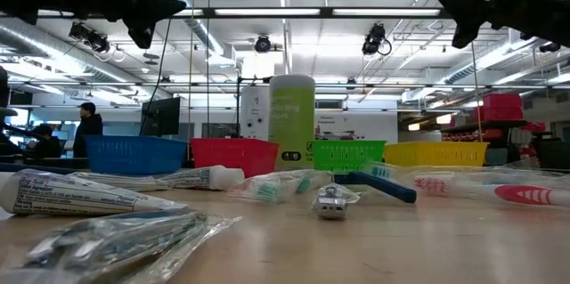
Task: Pick & Place Travel size toiletries
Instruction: Put the white toothpaste into the blue basket
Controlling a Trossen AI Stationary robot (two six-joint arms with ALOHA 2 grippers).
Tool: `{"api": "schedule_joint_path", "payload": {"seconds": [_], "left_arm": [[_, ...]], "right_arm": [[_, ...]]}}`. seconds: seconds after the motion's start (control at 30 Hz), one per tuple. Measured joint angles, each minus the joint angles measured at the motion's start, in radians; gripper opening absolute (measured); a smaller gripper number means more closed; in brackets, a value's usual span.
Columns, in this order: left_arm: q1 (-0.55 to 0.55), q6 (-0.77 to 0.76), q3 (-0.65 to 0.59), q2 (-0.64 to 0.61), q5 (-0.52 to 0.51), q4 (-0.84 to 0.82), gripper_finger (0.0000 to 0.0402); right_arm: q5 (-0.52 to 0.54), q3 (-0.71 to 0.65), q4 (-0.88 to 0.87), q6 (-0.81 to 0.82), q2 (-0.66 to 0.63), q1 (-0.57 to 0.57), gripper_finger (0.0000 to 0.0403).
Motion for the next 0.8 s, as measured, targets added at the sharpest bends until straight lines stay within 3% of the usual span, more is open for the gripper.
{"api": "schedule_joint_path", "payload": {"seconds": [0.37, 0.8], "left_arm": [[0.0, -0.069, 0.255, 0.119, -0.088, -0.473, 0.0139], [0.0, -0.321, 0.269, 0.226, -0.069, -0.759, 0.0139]], "right_arm": [[0.0, 0.209, 0.013, -0.003, 0.42, 0.049, 0.0198], [0.008, 0.352, -0.046, 0.015, 0.802, 0.05, 0.022]]}}
